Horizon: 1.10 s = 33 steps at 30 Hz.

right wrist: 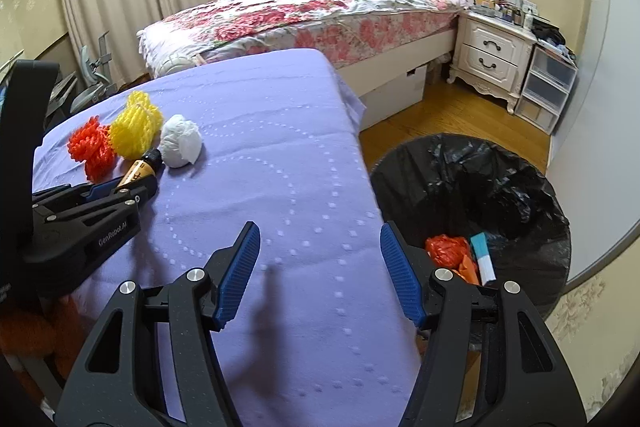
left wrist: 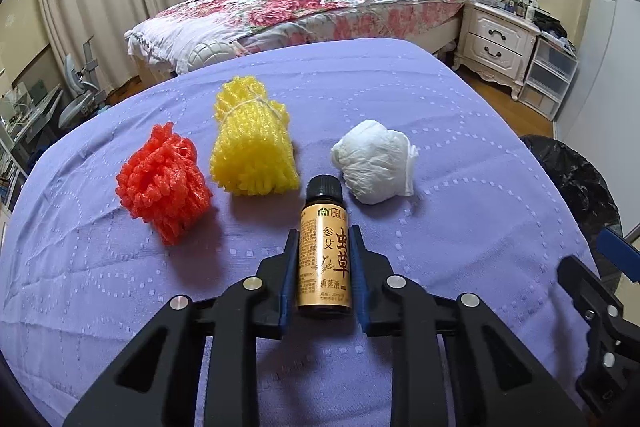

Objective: Collect trash
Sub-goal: 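Grasp the white crumpled bag ball with the right gripper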

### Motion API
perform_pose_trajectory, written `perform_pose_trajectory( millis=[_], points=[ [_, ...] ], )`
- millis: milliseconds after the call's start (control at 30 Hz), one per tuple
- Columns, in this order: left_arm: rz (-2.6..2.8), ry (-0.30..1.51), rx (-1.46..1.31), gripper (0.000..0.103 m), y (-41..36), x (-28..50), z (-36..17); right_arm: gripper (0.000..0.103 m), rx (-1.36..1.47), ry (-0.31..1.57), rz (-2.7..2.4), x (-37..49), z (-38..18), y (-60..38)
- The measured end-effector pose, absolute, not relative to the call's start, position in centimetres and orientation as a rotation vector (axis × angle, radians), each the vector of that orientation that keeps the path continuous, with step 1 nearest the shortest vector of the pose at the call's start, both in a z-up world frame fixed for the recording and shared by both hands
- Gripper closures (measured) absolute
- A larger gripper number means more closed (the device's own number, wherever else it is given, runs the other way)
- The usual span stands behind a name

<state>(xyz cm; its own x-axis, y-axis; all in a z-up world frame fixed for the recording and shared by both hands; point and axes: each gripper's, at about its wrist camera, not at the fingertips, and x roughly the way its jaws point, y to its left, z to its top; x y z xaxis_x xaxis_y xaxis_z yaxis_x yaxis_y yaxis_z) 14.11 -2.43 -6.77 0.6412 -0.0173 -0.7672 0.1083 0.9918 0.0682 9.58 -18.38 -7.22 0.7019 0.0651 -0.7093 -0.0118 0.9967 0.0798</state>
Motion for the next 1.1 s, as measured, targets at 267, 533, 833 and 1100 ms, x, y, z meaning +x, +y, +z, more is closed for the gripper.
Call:
perform_pose_trajectory(
  millis=[267, 533, 833, 1100],
  points=[
    [-0.071, 0.855, 0.058, 0.078, 0.1, 12.0, -6.4, 0.042, 0.032, 0.817, 0.123, 10.8, -7.4, -15.0],
    [0.020, 0.854, 0.006, 0.078, 5.4, 10.1, -6.2, 0.035, -0.022, 0.840, 0.202, 12.2, -7.6, -11.2],
    [0.136, 0.871, -0.068, 0.078, 11.5, 11.4, -6.5, 0.035, -0.052, 0.873, 0.199, 15.3, -8.0, -8.3],
    [0.173, 0.871, -0.094, 0.078, 14.3, 12.3, -6.5, 0.041, -0.074, 0.884, 0.189, 17.9, -7.9, -6.5]
  ],
)
